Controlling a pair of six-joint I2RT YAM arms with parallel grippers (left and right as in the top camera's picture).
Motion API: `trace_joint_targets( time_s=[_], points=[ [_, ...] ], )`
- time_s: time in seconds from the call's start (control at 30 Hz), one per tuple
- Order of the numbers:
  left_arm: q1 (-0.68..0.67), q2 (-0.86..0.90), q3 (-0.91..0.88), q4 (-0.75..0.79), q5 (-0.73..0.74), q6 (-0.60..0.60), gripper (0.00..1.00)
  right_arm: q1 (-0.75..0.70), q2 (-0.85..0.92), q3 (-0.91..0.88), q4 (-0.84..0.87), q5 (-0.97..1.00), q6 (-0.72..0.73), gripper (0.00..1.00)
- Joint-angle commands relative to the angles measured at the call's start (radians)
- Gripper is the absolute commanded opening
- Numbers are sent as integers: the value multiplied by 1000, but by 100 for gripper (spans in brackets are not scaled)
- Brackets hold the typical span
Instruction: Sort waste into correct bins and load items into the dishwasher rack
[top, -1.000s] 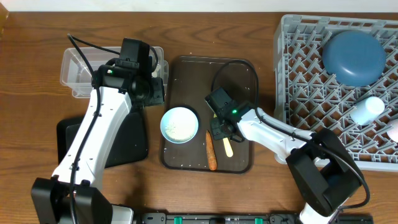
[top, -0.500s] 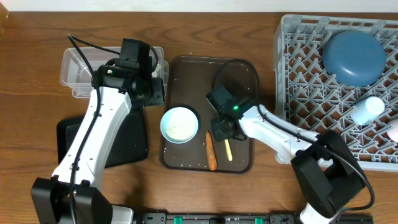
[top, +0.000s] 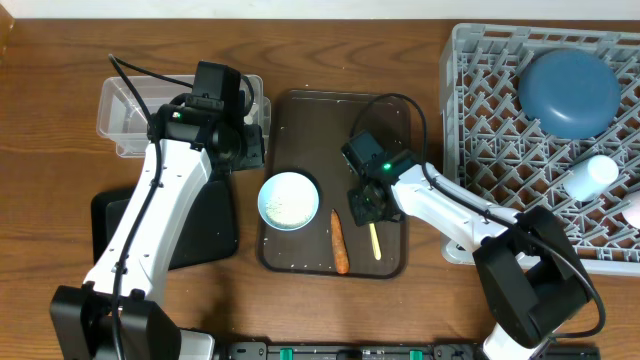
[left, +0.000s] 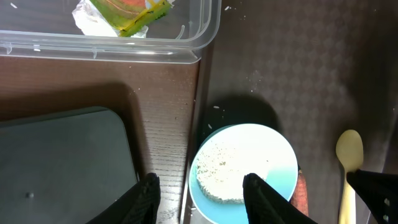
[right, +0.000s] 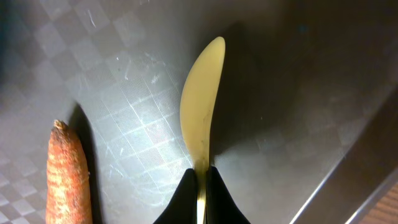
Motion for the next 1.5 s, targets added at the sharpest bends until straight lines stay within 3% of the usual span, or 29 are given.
trace_joint_targets(
  time_s=[0.0,0.43,0.8,0.97,1.17,1.47],
  points=[
    [4,-4,-9,0,-9,10,46,-21,-45,19,-14,-15,-19,1],
    [4,-4,-9,0,-9,10,46,-143,-188,19,-51,-116,-135,1],
    [4,-4,-9,0,-9,10,46,-368,-305,140,-196,-214,-264,1],
    [4,-4,-9,0,-9,10,46,-479,-307,245,-291,-201,-310,1],
    [4,-4,-9,0,-9,10,46,-605,-298,251,-333,-144,-336,1],
    [4,-4,-9,0,-9,10,46,-649,-200,243,-373,-84,-354,1]
  ],
)
